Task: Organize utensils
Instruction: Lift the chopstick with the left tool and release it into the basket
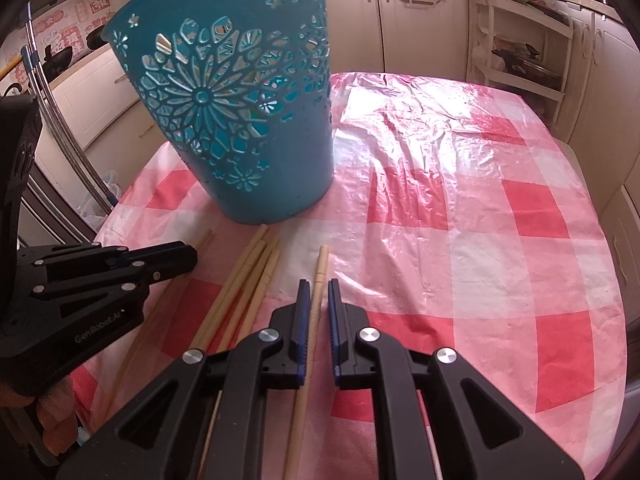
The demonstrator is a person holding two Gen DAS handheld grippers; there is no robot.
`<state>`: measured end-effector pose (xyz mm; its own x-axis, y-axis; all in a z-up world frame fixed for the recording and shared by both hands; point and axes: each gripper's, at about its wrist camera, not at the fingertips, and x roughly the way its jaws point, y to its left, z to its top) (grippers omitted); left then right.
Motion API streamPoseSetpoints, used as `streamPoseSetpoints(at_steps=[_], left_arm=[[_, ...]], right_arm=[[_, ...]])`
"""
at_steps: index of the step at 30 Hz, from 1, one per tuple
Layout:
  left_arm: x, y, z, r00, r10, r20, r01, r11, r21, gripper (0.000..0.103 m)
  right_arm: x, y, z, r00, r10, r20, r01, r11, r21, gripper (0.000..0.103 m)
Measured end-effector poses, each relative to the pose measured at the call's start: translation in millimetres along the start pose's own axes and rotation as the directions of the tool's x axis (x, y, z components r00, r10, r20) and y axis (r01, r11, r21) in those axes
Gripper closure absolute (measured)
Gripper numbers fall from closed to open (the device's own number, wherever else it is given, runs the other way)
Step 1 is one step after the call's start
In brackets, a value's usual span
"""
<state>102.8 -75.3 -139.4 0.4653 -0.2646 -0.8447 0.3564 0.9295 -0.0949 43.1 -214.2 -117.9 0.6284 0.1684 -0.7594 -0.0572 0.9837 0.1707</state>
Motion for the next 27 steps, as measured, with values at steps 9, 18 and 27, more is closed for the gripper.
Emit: streamPoseSetpoints(at_steps=[9,18,27], left_arm=[[-37.8,11.4,-0.6,0.993,-0.062,0.1,0.062,0.998,0.007,0.098],[-48.9,12.6,-4.1,0.99,-0.082,0.112,0.083,0.997,-0.004,0.098],[-56.3,5.0,-3.5,0.988,-0.074,0.135,0.071,0.997,0.027,0.098]], right_arm=[[2.0,-6.5,2.0,1.0,0.025,-0.002,-0.025,0.999,0.024,0.097],[3.2,-9.6,2.4,0.999,0.033,-0.001,-0.033,0.999,0.027,0.097],[4.2,-6.4,1.7,1.0,0.019,0.0,-0.019,1.0,0.012,0.096]])
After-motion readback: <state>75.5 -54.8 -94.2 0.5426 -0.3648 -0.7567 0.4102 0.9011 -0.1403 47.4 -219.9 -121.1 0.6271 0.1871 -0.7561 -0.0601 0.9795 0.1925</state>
